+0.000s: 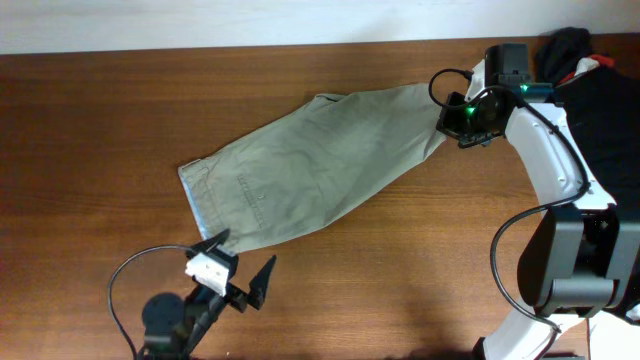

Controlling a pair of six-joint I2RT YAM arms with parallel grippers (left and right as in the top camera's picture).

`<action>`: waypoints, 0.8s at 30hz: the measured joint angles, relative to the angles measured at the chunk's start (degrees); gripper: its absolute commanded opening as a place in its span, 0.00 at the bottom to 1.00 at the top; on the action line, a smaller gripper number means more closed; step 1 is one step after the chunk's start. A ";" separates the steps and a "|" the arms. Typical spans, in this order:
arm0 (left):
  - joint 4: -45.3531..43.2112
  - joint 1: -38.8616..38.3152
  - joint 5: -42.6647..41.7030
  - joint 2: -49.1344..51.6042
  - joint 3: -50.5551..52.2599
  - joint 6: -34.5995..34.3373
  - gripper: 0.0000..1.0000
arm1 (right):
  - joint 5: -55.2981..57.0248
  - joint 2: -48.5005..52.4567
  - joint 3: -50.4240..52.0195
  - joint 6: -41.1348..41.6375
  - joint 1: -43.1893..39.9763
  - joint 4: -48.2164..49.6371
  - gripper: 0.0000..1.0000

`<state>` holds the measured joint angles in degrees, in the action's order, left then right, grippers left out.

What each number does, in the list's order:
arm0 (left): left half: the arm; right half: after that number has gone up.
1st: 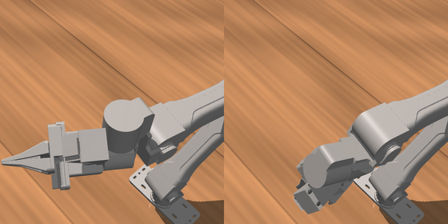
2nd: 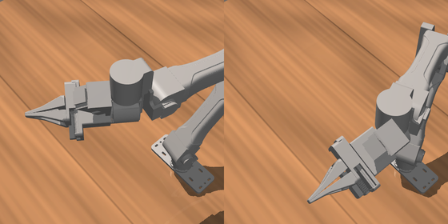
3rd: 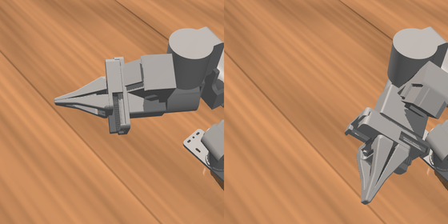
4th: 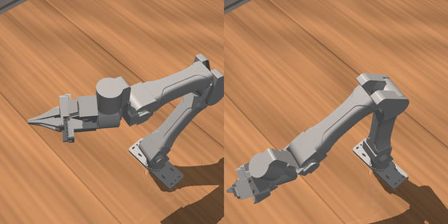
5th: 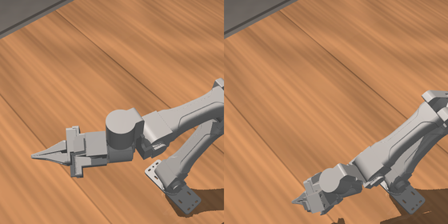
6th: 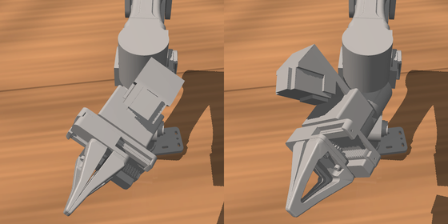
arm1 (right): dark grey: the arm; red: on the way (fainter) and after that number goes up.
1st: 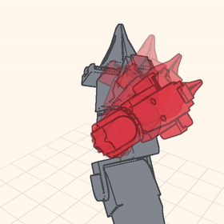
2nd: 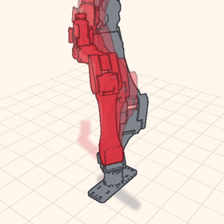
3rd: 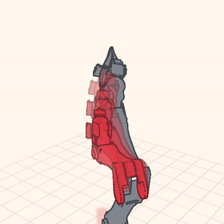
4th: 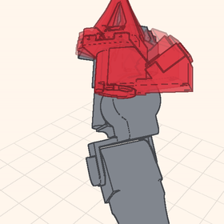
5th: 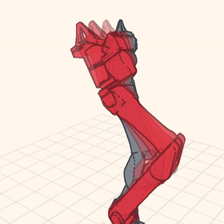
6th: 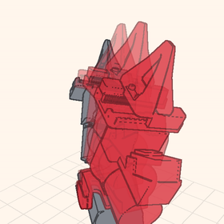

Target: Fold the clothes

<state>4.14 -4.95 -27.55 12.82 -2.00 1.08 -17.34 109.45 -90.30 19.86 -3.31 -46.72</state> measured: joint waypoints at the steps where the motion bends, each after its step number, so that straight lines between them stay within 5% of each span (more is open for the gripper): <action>1: 0.46 -0.02 -0.26 3.08 -0.83 -0.37 0.99 | 0.11 0.00 0.00 0.33 -0.09 0.09 0.04; 7: 0.33 -0.15 -8.20 35.80 -27.54 -1.36 0.99 | 0.39 -0.20 -0.07 1.14 -0.31 -1.31 0.04; 10: 13.16 -0.90 -10.91 44.28 -37.62 -1.49 0.99 | 0.37 -0.20 -0.07 1.18 -0.35 -1.46 0.04; 14: 42.18 -9.68 6.97 55.15 -59.43 0.07 0.99 | 0.35 -0.20 -0.07 1.18 -0.37 -1.57 0.04; 23: 49.57 -12.74 19.85 72.19 -62.40 -5.99 0.99 | 0.33 -0.20 -0.07 1.18 -0.37 -2.54 0.04; 24: 50.97 -12.48 22.32 74.97 -62.40 -8.28 0.68 | 0.33 -0.20 -0.07 1.14 -0.37 -2.54 0.04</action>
<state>55.11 -17.43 -5.23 87.79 -64.40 -7.20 -17.02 109.25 -90.37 20.99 -3.68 -49.25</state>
